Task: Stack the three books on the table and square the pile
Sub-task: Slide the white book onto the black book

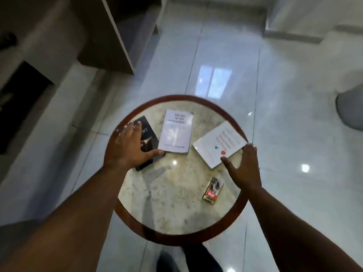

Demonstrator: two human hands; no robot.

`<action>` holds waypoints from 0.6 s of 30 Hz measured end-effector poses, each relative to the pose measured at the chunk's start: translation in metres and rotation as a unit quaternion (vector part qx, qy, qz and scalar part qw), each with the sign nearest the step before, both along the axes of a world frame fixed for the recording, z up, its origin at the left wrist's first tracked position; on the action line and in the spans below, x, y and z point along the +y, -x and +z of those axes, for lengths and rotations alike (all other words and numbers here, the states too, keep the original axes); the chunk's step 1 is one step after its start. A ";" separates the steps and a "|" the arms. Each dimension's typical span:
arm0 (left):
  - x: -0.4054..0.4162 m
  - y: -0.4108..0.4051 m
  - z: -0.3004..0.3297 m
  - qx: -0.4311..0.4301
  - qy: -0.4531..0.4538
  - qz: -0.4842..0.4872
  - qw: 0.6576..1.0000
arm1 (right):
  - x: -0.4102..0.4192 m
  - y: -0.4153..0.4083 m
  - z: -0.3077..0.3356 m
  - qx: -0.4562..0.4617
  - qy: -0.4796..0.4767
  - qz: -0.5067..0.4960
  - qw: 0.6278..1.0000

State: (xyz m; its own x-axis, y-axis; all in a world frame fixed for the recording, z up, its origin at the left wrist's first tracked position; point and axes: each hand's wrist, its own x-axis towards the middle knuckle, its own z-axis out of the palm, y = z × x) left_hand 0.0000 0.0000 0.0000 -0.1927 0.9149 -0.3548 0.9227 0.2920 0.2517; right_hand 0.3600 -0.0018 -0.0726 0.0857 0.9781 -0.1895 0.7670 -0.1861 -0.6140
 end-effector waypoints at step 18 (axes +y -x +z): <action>-0.026 0.038 -0.178 0.079 -0.044 -0.155 0.984 | -0.051 -0.005 -0.130 -0.235 0.015 -0.007 0.972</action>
